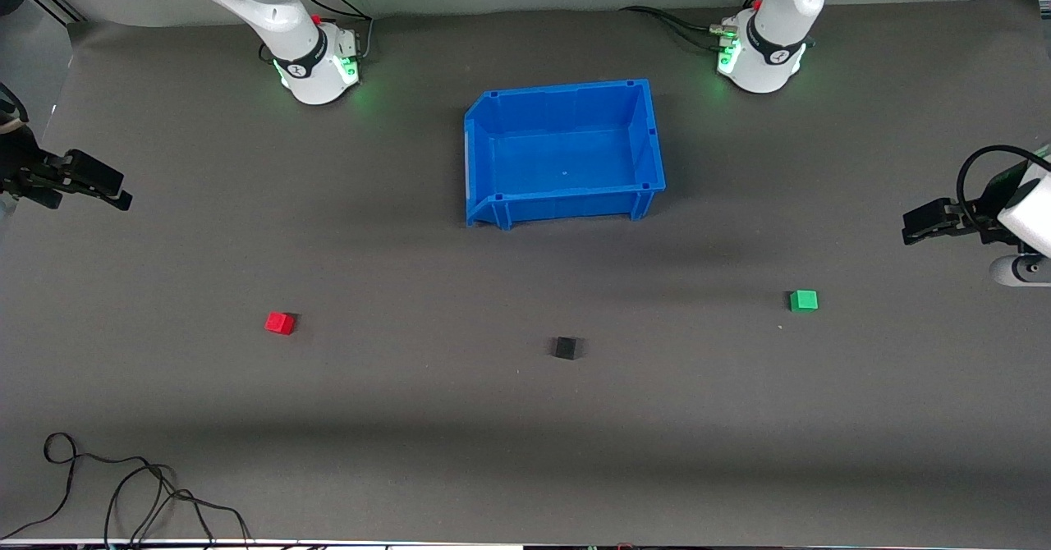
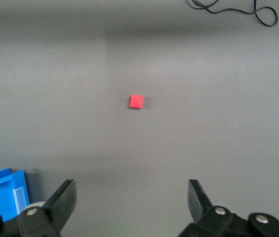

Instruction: Attach green and red cubes to black cube

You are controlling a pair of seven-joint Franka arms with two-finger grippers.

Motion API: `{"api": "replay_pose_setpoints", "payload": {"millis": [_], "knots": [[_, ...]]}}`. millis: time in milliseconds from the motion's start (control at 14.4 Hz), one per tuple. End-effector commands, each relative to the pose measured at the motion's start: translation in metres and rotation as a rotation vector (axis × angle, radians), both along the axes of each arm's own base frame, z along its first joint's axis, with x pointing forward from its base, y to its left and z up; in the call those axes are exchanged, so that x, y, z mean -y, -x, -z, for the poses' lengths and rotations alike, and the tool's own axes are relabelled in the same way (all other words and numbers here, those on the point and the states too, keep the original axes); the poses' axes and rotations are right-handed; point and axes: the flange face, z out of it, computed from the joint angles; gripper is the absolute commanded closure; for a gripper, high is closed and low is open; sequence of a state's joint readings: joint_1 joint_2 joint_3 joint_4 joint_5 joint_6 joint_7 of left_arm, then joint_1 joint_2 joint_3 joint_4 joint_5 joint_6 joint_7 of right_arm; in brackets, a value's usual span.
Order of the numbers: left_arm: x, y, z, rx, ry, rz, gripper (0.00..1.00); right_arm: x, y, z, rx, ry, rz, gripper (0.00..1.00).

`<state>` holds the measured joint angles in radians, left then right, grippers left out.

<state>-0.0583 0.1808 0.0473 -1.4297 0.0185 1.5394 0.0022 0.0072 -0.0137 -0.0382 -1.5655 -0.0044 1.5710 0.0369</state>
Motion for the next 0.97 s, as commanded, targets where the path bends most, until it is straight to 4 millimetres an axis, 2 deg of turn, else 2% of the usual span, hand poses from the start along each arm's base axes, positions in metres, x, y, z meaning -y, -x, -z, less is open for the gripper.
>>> {"api": "replay_pose_setpoints", "payload": {"millis": [0, 346, 485, 693, 831, 900], "knots": [[0.003, 0.002, -0.004, -0.006, 0.005, 0.005, 0.01, 0.0, 0.001, -0.005, 0.009, -0.003, 0.024, 0.0], [0.002, 0.002, -0.004, -0.004, 0.005, 0.005, 0.01, 0.0, -0.001, -0.003, 0.01, -0.001, 0.027, 0.0], [0.0, 0.001, -0.003, 0.001, 0.008, -0.003, 0.01, -0.004, -0.01, 0.0, -0.001, 0.01, 0.015, 0.0], [-0.007, 0.002, 0.017, -0.022, 0.011, -0.038, 0.0, -0.007, -0.035, 0.001, -0.058, 0.011, 0.007, 0.0], [-0.021, 0.002, 0.024, -0.031, 0.01, -0.074, 0.0, -0.007, -0.034, 0.001, -0.061, 0.011, 0.008, 0.0], [-0.031, 0.004, 0.04, -0.068, 0.001, -0.116, 0.01, -0.007, -0.034, 0.0, -0.058, 0.011, 0.01, 0.0]]}}
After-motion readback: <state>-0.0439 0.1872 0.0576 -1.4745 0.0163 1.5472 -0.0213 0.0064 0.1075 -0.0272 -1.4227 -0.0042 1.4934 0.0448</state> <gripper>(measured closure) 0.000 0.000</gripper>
